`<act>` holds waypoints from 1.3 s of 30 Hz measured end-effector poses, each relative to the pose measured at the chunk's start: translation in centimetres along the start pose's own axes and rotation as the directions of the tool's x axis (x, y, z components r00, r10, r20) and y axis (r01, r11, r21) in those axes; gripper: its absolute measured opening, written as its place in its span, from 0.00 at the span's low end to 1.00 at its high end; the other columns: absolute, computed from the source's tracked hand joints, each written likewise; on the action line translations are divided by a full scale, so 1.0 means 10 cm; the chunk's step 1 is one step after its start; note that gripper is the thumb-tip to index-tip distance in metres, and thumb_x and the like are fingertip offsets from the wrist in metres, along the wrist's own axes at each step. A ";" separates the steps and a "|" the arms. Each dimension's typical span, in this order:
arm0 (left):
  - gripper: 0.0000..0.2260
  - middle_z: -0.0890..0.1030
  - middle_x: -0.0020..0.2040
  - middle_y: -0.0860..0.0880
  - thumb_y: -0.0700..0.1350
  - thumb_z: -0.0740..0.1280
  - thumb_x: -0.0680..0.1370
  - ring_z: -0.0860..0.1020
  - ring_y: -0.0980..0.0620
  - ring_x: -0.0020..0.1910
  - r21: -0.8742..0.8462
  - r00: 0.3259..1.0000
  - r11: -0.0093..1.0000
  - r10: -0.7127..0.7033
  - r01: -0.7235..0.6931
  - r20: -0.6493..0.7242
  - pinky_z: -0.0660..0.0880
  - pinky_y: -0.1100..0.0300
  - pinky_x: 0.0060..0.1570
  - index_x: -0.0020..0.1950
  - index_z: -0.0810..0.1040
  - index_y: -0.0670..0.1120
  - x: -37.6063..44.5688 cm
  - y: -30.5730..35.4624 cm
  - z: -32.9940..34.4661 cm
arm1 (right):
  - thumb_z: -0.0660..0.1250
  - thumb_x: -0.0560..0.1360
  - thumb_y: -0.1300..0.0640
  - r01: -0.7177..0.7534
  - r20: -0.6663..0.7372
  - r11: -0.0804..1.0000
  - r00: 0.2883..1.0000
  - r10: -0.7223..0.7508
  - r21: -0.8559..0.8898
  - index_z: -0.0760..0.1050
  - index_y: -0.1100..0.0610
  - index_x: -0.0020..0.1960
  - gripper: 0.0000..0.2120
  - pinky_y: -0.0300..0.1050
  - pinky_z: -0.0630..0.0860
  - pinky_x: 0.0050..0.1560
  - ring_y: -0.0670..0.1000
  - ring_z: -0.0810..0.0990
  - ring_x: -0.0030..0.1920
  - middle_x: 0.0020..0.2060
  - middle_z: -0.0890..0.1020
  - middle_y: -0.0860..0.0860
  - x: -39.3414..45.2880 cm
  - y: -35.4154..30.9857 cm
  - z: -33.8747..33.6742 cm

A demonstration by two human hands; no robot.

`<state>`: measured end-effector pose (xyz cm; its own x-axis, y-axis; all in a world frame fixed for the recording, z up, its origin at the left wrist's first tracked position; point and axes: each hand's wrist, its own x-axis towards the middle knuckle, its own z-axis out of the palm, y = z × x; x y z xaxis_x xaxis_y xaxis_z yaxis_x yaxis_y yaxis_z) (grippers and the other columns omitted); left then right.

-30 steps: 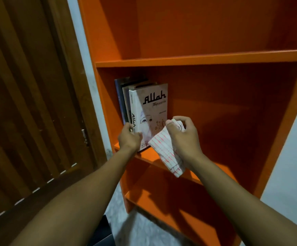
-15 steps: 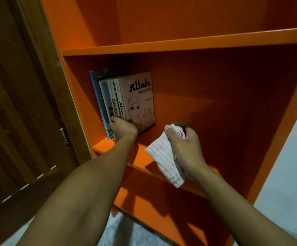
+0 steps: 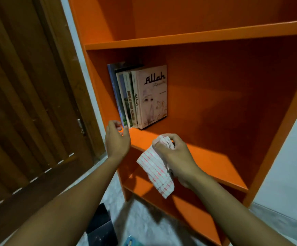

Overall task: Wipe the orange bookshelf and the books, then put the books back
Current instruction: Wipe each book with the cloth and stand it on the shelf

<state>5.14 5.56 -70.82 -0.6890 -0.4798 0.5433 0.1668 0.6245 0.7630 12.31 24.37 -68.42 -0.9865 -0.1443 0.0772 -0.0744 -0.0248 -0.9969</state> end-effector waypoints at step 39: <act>0.19 0.73 0.63 0.43 0.51 0.64 0.80 0.74 0.43 0.61 0.826 0.444 0.535 -0.792 0.176 0.419 0.74 0.47 0.60 0.69 0.68 0.47 -3.46 -2.84 -0.62 | 0.70 0.78 0.57 0.001 0.373 0.888 0.908 0.192 -0.459 0.72 0.55 0.61 0.13 0.53 0.81 0.47 0.54 0.83 0.47 0.48 0.82 0.51 -0.41 0.97 0.90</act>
<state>28.65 0.64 -109.09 -0.7333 -0.4498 -0.5098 -0.6147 0.7591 0.2143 16.98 15.80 -78.31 -0.8555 -0.5045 -0.1164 -0.1335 0.4321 -0.8919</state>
